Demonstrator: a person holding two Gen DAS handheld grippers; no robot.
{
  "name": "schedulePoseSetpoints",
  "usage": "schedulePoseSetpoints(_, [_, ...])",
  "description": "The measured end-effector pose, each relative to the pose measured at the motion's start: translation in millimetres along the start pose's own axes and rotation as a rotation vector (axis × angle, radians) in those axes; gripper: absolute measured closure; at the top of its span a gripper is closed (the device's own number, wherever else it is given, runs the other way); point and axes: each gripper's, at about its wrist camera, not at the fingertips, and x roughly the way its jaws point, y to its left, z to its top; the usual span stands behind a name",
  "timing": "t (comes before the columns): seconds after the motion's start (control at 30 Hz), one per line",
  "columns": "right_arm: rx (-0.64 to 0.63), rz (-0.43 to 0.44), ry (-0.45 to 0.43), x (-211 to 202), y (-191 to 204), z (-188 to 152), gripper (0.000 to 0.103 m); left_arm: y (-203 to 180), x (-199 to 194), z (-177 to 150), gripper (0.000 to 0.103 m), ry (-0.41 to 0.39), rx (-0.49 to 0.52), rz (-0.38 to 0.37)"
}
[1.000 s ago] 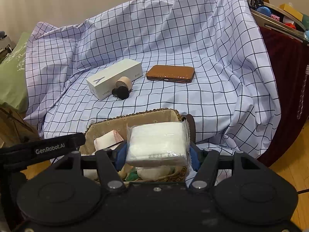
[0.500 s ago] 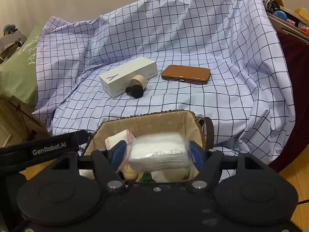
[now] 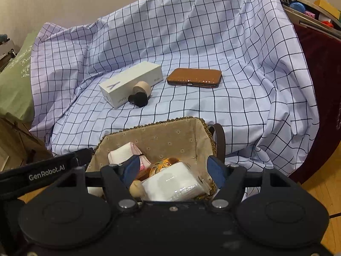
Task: Organize soft objects
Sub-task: 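Open the left tool over the basket while the right tool lowers and releases the towel pack inside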
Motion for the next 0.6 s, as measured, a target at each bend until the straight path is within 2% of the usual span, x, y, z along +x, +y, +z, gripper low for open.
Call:
schedulePoseSetpoints(0.27, [0.024, -0.028, -0.078, -9.6, -4.3, 3.4, 0.031, 0.0, -1.4, -0.4, 0.027, -0.014, 0.001, 0.009])
schedulePoseSetpoints(0.4, [0.022, -0.044, -0.085, -6.5, -6.6, 4.4, 0.031, 0.0, -4.5, 0.2, 0.019, -0.037, 0.004, 0.019])
schedulePoseSetpoints(0.6, [0.007, -0.086, -0.130, -0.7, -8.4, 10.0, 0.030, -2.1, -3.3, 1.2, 0.017, -0.040, 0.021, 0.022])
